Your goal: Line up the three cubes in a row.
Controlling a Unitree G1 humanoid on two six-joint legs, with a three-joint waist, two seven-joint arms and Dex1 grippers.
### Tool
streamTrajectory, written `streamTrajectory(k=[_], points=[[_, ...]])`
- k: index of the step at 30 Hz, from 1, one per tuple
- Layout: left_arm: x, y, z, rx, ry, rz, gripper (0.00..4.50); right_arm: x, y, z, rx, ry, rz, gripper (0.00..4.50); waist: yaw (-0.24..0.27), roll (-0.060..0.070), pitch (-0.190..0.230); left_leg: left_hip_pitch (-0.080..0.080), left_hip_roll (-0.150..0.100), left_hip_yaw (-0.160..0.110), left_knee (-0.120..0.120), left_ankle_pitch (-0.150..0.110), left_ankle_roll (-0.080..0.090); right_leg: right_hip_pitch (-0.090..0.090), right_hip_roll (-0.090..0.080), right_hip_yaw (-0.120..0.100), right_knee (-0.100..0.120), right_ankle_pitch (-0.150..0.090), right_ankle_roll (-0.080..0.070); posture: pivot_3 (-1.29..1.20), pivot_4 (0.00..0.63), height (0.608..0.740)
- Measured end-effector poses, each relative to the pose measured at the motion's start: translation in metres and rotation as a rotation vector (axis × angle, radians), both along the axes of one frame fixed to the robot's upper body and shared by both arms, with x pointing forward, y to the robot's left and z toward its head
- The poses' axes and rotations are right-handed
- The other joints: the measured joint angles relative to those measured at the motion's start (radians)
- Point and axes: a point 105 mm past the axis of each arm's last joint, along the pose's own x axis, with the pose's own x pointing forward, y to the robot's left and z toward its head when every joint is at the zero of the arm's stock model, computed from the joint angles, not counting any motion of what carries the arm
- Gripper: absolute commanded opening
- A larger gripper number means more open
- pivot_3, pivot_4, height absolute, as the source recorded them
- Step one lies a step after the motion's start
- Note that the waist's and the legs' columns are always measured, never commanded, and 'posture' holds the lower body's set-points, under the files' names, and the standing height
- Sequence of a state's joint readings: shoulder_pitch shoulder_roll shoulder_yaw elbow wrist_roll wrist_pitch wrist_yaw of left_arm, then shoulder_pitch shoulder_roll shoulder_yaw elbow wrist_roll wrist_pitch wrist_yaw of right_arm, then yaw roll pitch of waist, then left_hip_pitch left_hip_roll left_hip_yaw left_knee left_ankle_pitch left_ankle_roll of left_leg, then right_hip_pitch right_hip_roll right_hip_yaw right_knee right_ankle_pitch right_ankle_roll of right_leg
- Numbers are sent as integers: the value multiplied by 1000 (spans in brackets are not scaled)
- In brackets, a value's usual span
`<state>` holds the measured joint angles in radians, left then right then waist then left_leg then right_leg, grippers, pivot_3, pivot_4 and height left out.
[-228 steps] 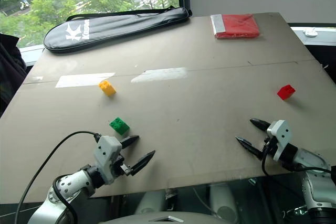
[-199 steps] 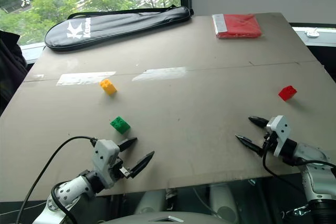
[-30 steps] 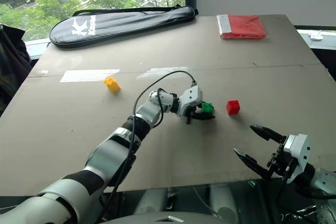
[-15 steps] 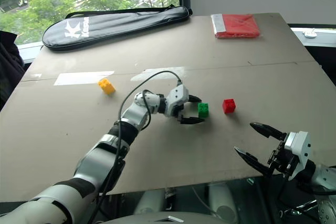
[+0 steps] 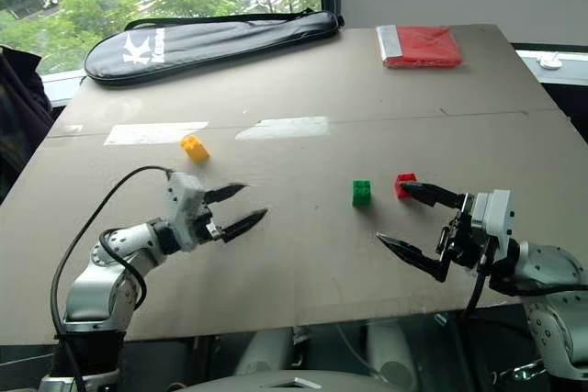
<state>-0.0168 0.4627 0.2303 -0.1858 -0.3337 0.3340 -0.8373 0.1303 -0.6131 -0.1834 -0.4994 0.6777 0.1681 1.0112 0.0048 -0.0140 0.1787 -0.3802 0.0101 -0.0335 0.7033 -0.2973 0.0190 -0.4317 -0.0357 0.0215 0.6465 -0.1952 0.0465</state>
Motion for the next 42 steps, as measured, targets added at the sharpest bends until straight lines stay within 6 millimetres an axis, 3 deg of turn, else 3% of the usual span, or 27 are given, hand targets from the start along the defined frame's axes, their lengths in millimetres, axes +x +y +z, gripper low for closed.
streamTrajectory(k=[2, 6, 8, 15, 18, 25, 28, 31, 35, 42], points=[[9, 31, 1, 27, -54, 227, 4454, 3, 6, 4, 8, -10, 31, 4500, 4, 0, 0, 0, 0, 0, 0, 0, 0, 0, 1, -1, 0, 0, 0, 0, 150, 701], [24, 68, -4, 81, -82, 492, 4454, 8, 12, 5, 13, -2, 68, 4500, 12, 0, 0, -2, -2, 1, 0, 0, 0, 0, 1, -5, 0, 0, 0, 0, 150, 701], [33, 74, -4, 92, -94, 576, 4454, 11, 13, 6, 13, -5, 80, 4500, 12, 0, 0, -2, -3, 1, 0, 0, 0, 0, 0, -4, 0, 2, 2, 0, 150, 701], [66, 65, -5, 117, -110, 678, 4454, 15, 17, 9, 16, -16, 99, 4500, 6, -1, -1, -2, -3, 1, 0, 0, 0, 0, 1, -4, 0, 5, 0, 0, 150, 701], [84, 65, -4, 142, -122, 633, 4454, 16, 19, 7, 23, -1, 96, 4500, 7, -1, -1, -2, -3, 0, -1, 0, 0, 0, 1, -6, 1, 5, 0, 0, 150, 701], [100, 92, 3, 200, -120, 533, 4454, 15, 18, 5, 26, 8, 76, 4500, 5, -1, -1, -2, -3, 2, -1, 0, 0, 0, 1, -5, 0, 5, 0, 0, 150, 701], [107, 91, 5, 195, -90, 400, 4454, 13, 20, 7, 30, 1, 71, 4500, 9, -2, -1, -2, -4, 1, -1, 0, 0, 0, 1, -6, 0, 5, 0, 0, 150, 701], [105, 77, 0, 149, -45, 218, 4454, 12, 20, 5, 29, 7, 60, 4500, 8, -2, -1, -3, -4, 2, -1, 0, 0, 0, 0, -5, -1, 5, 0, 0, 150, 701], [103, 72, 0, 142, -4, 115, 4454, 10, 20, 5, 30, 6, 57, 4500, 7, -2, -1, -3, -4, 2, -1, 0, 0, 0, 1, -6, -1, 5, 0, 0, 150, 701], [101, 73, 1, 160, 52, 29, 1450, 6, 18, 2, 28, 22, 43, 4500, 7, -2, -1, -3, -4, 2, 0, 0, 0, 0, 1, -5, -1, 3, 3, 0, 150, 701]])
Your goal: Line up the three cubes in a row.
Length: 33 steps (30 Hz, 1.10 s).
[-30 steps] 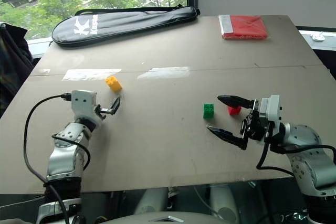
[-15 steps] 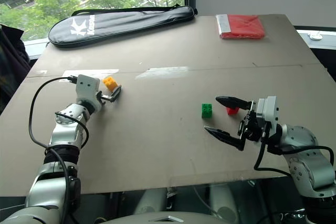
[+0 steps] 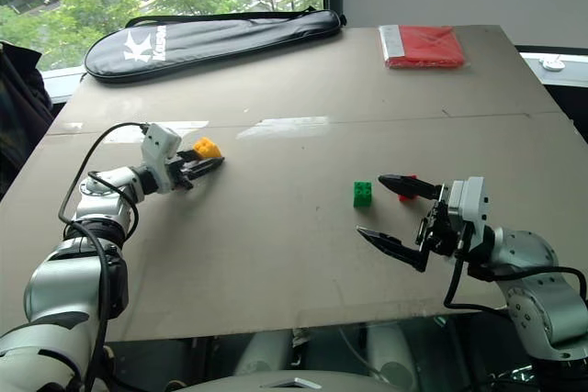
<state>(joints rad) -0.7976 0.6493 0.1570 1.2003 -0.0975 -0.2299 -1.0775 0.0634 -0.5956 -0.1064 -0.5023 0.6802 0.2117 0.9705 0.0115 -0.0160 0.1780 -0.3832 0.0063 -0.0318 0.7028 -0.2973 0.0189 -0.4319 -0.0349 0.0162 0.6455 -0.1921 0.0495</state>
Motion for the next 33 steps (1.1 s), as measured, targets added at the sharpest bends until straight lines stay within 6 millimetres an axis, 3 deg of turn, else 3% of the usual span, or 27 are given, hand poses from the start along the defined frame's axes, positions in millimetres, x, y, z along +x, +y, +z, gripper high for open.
streamTrajectory(k=[1, 8, 13, 18, 26, 33], points=[[-1, -2, 0, 0, 7, -19, 1289, 0, 0, 0, 0, -2, -3, 4500, 1, 0, 0, 0, 0, 0, 0, 0, 0, 0, 0, 0, 0, 0, 0, 0, 150, 701], [-7, -23, -3, 16, 26, -175, 1317, -2, -4, 0, -1, 1, -27, 4500, 3, 0, 0, 0, 0, 0, 0, 0, 0, 0, 0, 0, 0, 0, 0, 0, 150, 701], [-15, -88, -7, 54, 24, -504, 1317, -5, -13, -7, -28, 18, -44, 4500, 7, 0, 0, -1, -1, 0, 1, 0, 0, 0, -1, 1, 0, 0, -1, 0, 150, 701], [-27, -129, -11, 105, 22, -720, 1317, -9, -25, -17, -54, 48, -69, 4500, -5, -1, -1, 0, 0, 0, 1, 0, 0, 0, 1, 2, 0, 0, 0, 0, 150, 701], [-39, -166, -15, 158, 11, -914, 1317, -18, -37, -31, -99, 78, -103, 4500, -3, -1, 0, 0, 0, 1, 1, 0, 0, 0, 1, 2, 1, 0, 0, 0, 150, 701], [-39, -172, -15, 179, 11, -945, 1317, -20, -38, -35, -121, 69, -117, 4500, -4, -1, 0, 0, 0, 0, 1, 0, 0, 0, 1, 2, 1, 0, 0, 0, 150, 701]])
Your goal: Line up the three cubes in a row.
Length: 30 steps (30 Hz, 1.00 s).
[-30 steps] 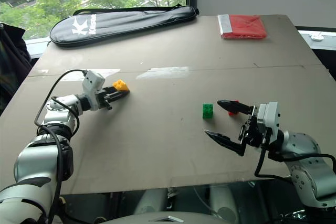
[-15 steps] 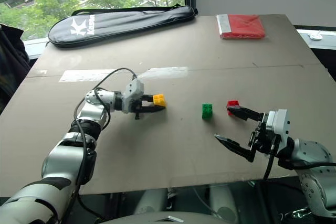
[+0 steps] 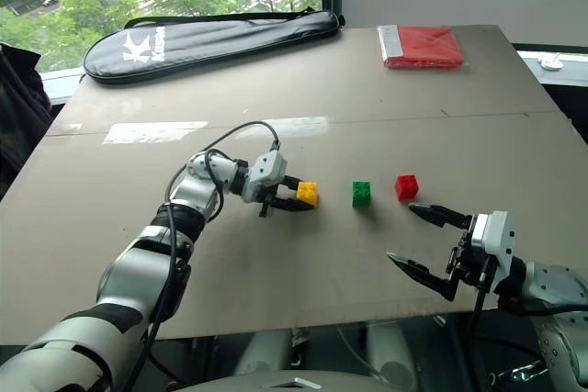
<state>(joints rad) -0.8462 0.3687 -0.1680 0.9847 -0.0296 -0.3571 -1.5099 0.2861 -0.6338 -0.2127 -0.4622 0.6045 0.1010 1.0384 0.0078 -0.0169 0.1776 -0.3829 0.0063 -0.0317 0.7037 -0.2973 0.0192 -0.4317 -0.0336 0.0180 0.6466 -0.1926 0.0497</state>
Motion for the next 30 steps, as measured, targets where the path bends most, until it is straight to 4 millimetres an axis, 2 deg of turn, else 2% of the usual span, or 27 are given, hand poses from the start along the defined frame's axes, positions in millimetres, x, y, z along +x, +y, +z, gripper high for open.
streamTrajectory(k=[7, 9, 11, 12, 13, 14, 20, 24, 27, 30], points=[[1, 0, -1, 4, -1, 9, 1317, 0, -1, 0, 4, -15, -7, 4500, 1, 0, 0, 1, 0, 0, 0, 0, 0, 0, 0, 0, 0, 0, 0, 0, 150, 701], [1, -1, -1, 4, 6, 10, 2372, 1, -1, 0, 4, -15, -9, 4500, 2, 0, 0, 1, 0, 0, 0, 0, 0, 0, 0, 0, 0, 0, 0, 0, 150, 701], [1, -1, -1, 7, 19, 9, 3057, 1, -1, 0, 4, -16, -9, 4500, 2, 0, 0, 1, 0, 0, 0, 0, 0, 0, 0, 0, 0, 0, 0, 0, 150, 701], [1, -1, -1, 13, 28, 4, 3670, 1, -1, 0, 4, -16, -9, 4500, 3, 0, 0, 1, 0, 0, 0, 0, 0, 0, 0, 0, 0, 0, 0, 0, 150, 701], [1, -2, -1, 18, 32, 3, 3819, 1, -1, 0, 4, -16, -8, 4500, 3, 0, 0, 1, 0, 0, 0, 0, 0, 1, 0, 0, 0, 0, 0, 0, 150, 701], [1, -2, -1, 19, 38, 4, 4433, 2, -1, 0, 4, -18, -8, 4500, 3, 0, 0, 1, 0, 0, 0, 0, 0, 1, 0, 0, 0, -1, -2, 0, 150, 701], [6, 1, 0, 7, 39, 61, 4472, 3, -3, -2, 5, -8, -12, 4500, 2, 0, -1, 3, 0, 0, 0, 0, 0, 3, 0, 0, 2, -2, -4, 0, 150, 701], [8, 22, 2, 11, 20, 135, 4472, 3, -7, -7, 5, 7, -18, 4500, -15, 0, -1, 3, 1, 0, 0, 0, 0, 2, 1, 0, 2, -2, -3, 0, 150, 701], [-3, 46, 2, -4, 35, 199, 4472, 6, -17, -13, -1, 22, -49, 4500, -28, 0, -1, 3, 3, 0, -1, 0, 0, 0, 1, 1, 2, -1, -2, 0, 150, 701], [-27, 68, 2, -21, 71, 277, 4472, 10, -31, -20, -14, 34, -98, 4500, -29, 1, 0, 3, 5, -2, -2, 0, 0, -1, 0, 3, 2, -2, -3, 0, 150, 701]])
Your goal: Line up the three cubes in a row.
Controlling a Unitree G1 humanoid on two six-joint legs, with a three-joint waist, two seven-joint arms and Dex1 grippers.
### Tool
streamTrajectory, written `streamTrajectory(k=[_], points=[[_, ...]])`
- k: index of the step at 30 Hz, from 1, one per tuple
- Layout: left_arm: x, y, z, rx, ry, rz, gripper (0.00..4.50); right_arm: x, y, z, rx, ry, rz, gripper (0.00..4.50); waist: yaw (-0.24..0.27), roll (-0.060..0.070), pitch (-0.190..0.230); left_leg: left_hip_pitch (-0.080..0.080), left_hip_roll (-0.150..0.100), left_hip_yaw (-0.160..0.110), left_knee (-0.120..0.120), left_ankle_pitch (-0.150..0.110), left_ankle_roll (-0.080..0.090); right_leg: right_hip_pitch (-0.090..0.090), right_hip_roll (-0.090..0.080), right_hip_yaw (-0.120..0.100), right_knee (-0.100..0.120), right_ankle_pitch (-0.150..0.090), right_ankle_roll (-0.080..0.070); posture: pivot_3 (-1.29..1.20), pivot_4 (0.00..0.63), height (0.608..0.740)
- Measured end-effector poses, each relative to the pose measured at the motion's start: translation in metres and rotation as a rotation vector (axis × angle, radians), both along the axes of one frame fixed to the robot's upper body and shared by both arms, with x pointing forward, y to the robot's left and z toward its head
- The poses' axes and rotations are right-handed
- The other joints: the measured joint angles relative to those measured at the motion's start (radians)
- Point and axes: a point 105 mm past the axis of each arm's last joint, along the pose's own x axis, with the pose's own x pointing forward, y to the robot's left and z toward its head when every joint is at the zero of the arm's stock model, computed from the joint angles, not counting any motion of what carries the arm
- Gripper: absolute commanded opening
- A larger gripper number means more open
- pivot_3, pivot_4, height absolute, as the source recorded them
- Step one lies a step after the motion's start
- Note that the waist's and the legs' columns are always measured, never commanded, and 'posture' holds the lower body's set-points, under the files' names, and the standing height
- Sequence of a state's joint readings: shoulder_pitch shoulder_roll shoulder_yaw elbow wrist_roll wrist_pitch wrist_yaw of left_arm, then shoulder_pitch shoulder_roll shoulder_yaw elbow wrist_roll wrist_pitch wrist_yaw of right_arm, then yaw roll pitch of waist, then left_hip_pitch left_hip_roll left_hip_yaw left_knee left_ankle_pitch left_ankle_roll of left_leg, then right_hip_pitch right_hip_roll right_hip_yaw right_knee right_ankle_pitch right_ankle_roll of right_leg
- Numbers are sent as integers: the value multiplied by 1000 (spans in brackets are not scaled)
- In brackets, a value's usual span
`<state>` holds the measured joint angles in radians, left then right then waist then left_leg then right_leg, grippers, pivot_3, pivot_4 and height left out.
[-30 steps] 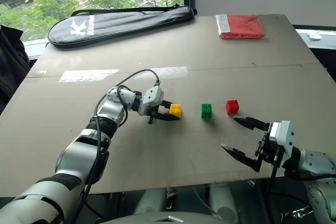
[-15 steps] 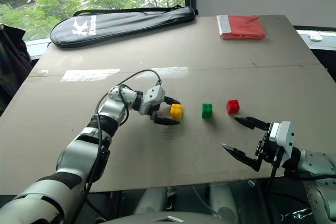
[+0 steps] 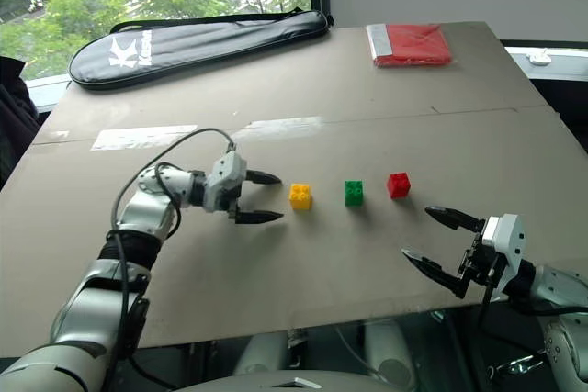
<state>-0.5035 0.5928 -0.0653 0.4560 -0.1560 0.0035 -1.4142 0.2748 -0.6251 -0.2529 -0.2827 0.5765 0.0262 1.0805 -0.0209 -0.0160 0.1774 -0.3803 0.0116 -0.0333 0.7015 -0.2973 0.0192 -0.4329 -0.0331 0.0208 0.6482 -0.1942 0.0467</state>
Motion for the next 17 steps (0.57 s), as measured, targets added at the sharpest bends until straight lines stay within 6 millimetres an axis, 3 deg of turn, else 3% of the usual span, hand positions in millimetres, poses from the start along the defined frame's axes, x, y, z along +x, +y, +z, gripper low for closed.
streamTrajectory(k=[3, 9, 17], points=[[-18, 5, -2, -23, 40, 74, 4472, 4, -9, -5, -2, 10, -31, 4500, 13, 1, 1, 0, -1, 0, 0, 0, 0, 0, -2, 0, 0, -1, -1, 0, 150, 701], [-75, -1, -12, -98, 64, 289, 4472, 6, -29, -19, -7, 63, -77, 4500, 11, 1, 1, 0, -1, 1, 0, 0, 0, 1, -3, 2, -3, -1, -1, 0, 150, 701], [-99, 7, -20, -88, 46, 458, 4472, 7, -38, -28, -21, 90, -77, 4500, 10, 4, 0, 2, -1, 4, 0, 0, 0, 1, -1, 1, -1, -1, -1, 0, 150, 701]])
